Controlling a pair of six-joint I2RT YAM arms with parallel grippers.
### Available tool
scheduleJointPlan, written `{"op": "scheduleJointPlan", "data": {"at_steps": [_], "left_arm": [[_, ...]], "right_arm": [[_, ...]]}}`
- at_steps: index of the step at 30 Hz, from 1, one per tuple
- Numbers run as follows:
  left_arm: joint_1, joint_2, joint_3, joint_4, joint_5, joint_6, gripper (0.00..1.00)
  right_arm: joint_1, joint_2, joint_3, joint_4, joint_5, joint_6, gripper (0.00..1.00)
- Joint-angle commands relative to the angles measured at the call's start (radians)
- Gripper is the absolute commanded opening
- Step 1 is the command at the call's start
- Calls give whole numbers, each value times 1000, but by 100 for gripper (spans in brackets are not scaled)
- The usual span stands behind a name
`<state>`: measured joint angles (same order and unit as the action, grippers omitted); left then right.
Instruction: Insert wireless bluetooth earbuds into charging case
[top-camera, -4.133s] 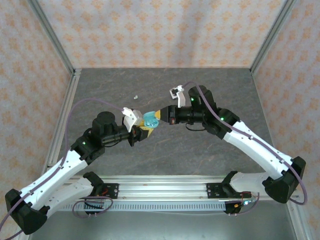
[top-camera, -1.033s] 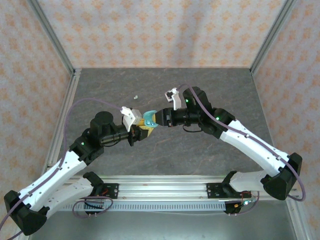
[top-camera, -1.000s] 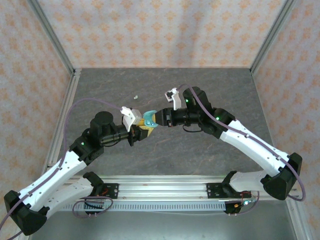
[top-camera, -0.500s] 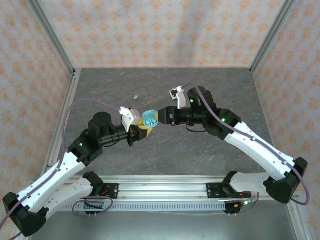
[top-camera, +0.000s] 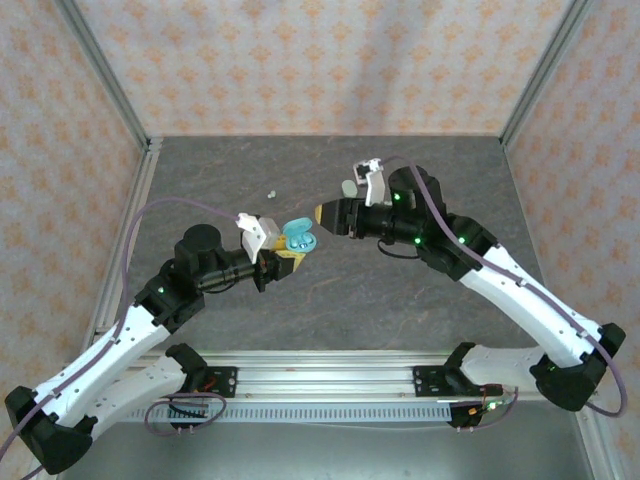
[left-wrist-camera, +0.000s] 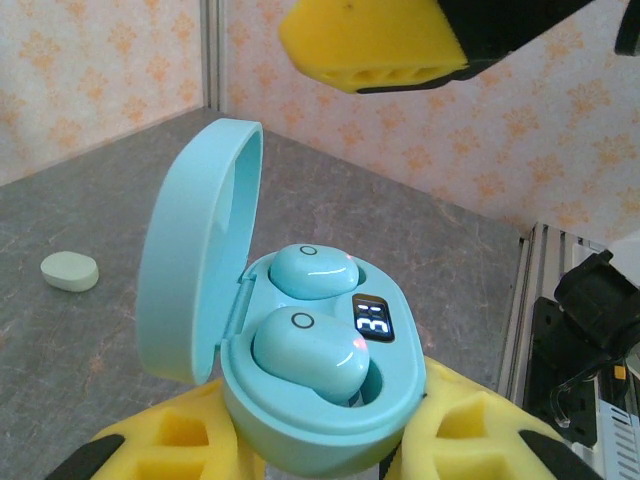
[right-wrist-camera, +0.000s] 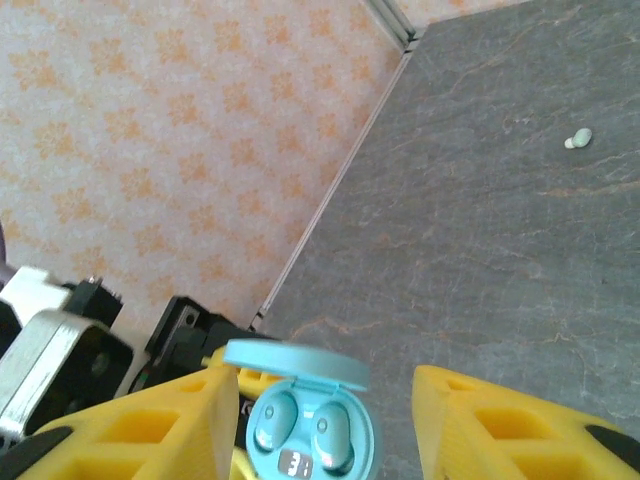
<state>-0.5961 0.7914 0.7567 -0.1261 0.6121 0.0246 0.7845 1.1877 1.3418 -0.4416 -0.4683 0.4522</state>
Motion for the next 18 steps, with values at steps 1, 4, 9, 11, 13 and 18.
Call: {"op": "scheduleJointPlan", "data": {"at_steps": [1,4,9,11,13,18], "left_arm": [[-10,-15,19,48,-15,8,2],[-9,-7,30,52,-14,9,2],[-10,14,45,52,-8,12,2],[-10,21,45,60,-5,8,2],[-10,26,45,70,-2,1,2],[-10,38,49,79,-2,-4,2]], "right_arm": [[-11,40,50,1,36,22,50],[-21,63,64,11,4,36,52],[-40,83,68,12,-33,49,56],[-48,93,73,-2,-46,48,57],[-50,105,77,-13,-59,42,57],[-50,127,80,-33,-96,16,57]]}}
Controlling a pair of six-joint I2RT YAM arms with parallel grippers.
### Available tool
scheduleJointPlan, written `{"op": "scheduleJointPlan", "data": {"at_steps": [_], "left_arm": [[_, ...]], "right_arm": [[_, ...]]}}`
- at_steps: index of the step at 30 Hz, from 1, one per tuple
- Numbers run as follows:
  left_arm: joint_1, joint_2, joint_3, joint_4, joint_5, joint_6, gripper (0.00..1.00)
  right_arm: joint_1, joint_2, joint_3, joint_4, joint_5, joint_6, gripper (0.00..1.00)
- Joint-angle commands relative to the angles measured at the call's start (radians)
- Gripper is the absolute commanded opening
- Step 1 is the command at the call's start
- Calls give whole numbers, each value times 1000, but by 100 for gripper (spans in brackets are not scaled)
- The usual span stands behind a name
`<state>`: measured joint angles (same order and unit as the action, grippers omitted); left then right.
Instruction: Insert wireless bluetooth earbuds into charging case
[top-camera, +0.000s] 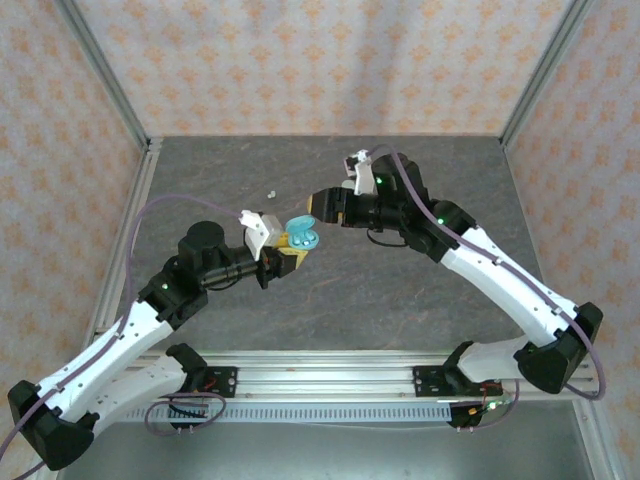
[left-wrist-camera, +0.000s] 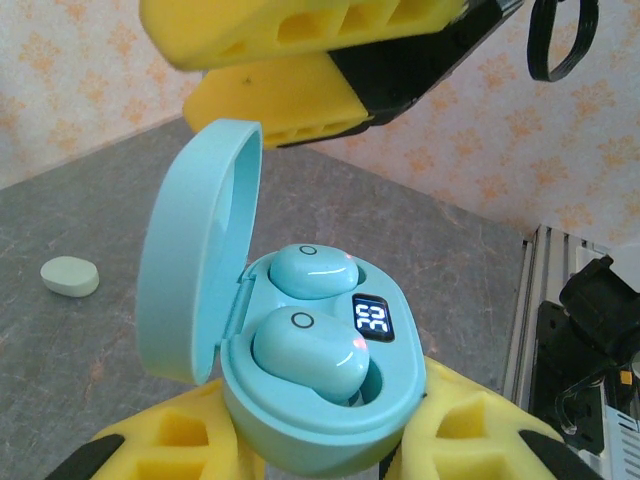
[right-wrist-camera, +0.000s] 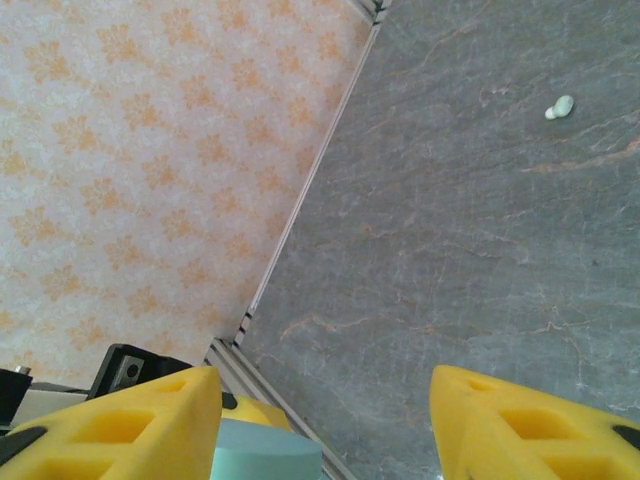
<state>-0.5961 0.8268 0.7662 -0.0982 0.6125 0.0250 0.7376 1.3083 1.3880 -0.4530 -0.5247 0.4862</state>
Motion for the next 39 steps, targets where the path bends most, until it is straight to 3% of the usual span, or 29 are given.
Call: {"op": "scheduleJointPlan", "data": {"at_steps": [1,18,29,39], "left_arm": [[-9,7,41,54,-3,-5,2],[-9,19,46,79,-19,-28,2],[-10,17,49,98,-20,-47,1],[-10,19,45,123,-34,-67,2]], "right_arm": [[-3,10,37,-32,-42,-30,57],[-4,-26,-6,-110,-109,-69,57],[-26,-118,-95,-5,-109,43,60],[-27,-140,-201,199,-195,230,63]]}}
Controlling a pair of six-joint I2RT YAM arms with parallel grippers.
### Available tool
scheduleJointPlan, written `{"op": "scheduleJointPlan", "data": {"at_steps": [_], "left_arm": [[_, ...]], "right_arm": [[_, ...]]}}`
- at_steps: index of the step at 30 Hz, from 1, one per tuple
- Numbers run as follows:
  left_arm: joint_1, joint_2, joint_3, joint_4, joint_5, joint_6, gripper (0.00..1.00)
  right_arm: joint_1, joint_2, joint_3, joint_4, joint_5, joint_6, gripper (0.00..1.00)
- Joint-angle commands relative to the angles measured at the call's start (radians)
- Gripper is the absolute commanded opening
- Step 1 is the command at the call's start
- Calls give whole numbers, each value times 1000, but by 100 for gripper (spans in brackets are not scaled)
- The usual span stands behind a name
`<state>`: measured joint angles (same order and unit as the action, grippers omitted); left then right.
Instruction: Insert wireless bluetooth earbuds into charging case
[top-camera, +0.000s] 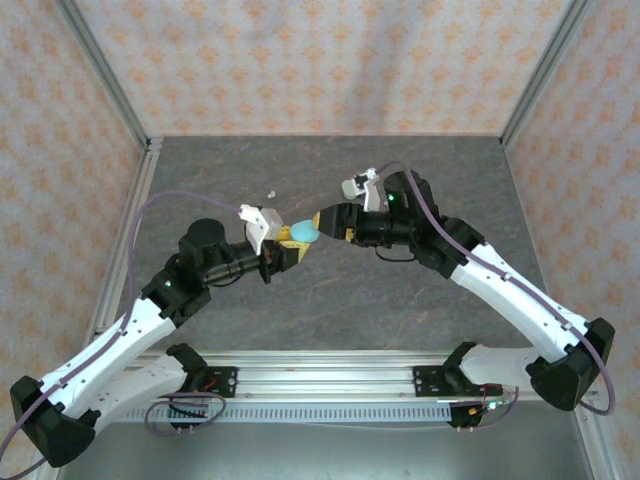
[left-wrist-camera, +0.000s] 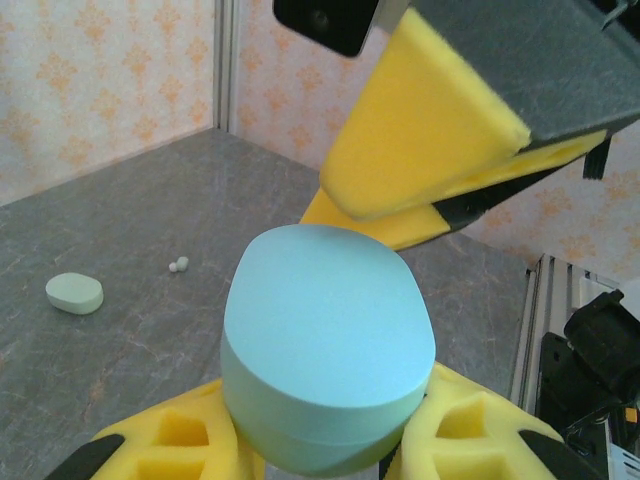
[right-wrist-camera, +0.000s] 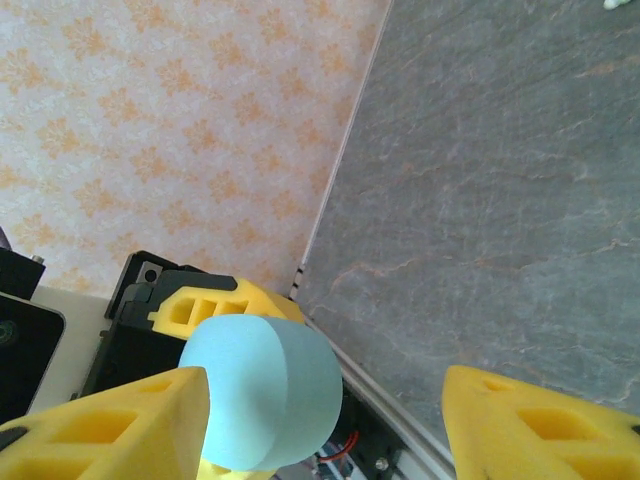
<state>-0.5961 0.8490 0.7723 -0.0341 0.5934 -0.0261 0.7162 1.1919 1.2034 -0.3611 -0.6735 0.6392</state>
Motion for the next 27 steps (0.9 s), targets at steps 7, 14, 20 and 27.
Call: {"op": "scheduleJointPlan", "data": {"at_steps": [7,14,20,27], "left_arm": [[-10,10,50,82,-21,-31,1],[-10,40,67,69,-40,-32,2],[-10,54,71,36,-63,-24,2],[-9,51,78,-44,-126,-18,46]], "right_arm": [[-6,-14,-72,259,-108,188,64],[2,48,-85,341,-157,249,61],[0,49,-94,346,-131,251,27],[-16,58,-101,345,-86,249,11]]}}
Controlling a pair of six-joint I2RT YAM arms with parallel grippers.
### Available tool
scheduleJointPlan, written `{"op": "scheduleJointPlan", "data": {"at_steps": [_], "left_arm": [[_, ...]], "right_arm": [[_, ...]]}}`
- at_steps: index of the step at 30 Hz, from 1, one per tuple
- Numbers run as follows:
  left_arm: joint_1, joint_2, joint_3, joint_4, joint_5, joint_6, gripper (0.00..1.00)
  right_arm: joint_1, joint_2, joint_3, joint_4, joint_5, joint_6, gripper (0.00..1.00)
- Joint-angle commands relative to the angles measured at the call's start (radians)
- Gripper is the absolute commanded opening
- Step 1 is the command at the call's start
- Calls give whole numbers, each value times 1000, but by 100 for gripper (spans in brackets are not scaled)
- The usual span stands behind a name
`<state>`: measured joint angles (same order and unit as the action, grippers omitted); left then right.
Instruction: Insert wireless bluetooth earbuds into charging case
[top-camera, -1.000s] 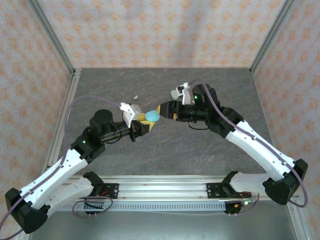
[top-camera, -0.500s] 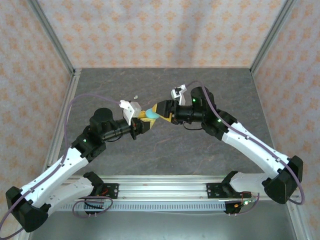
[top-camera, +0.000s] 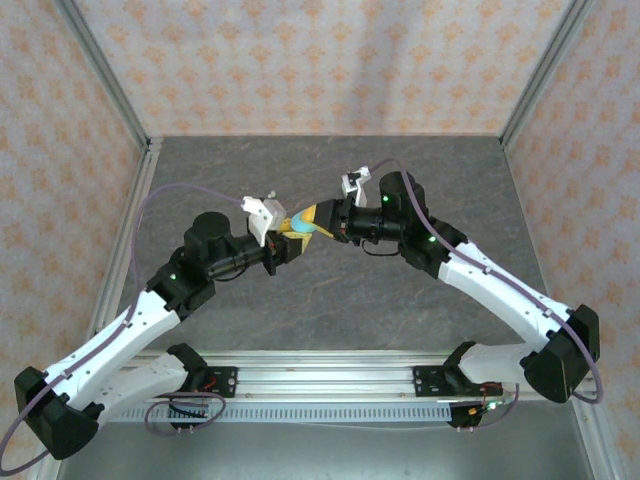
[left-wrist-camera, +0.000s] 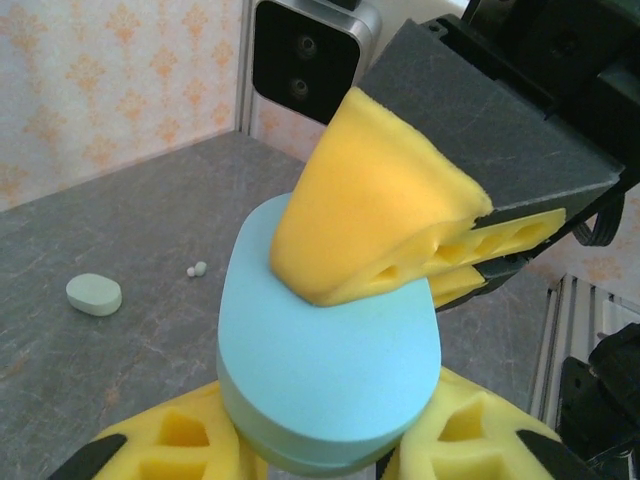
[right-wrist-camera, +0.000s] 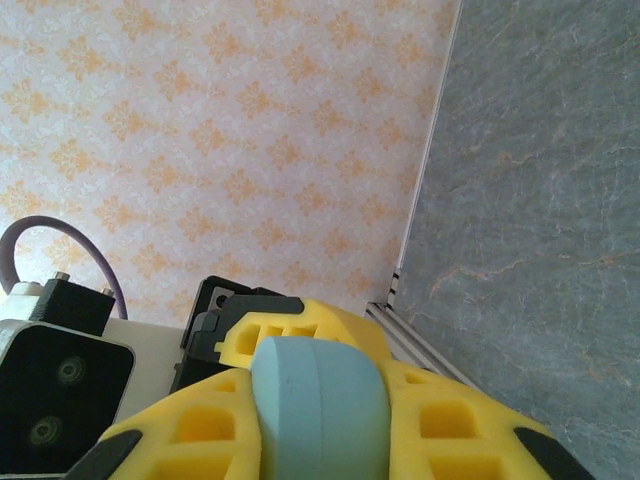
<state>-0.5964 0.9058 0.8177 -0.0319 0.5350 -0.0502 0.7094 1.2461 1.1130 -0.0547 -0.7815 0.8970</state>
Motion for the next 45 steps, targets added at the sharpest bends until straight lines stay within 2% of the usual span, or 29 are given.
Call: {"op": "scheduleJointPlan", "data": {"at_steps": [1,6,7,13,20,26,33,39,45], "left_arm": [[-9,-12,31,-61,-87,6,56],[-8,-56,24,-170,-220,6,98],[-8,-62,27,-201,-248,5,100],[-6,-82,32,-400,-476,-45,100],[-3,-85,4,-487,-588,-156,100],[2,-101,-24,-537,-740,-263,100],[6,-185,-37,-616,-805,-295,100],[8,-295,-74,-662,-859,-313,100],[9,-381,-99,-683,-889,-326,100]], "right_arm": [[-14,4,-11,23,41,-9,11],[-52,3,-48,-110,187,-54,9],[-56,7,-61,-137,213,-65,9],[-59,111,-91,-174,279,-148,10],[-39,386,3,-84,250,-201,13],[25,730,267,-26,172,-222,13],[139,1086,715,-101,118,-239,13],[184,1301,1018,-211,104,-238,15],[200,1392,1134,-289,115,-249,21]]}}
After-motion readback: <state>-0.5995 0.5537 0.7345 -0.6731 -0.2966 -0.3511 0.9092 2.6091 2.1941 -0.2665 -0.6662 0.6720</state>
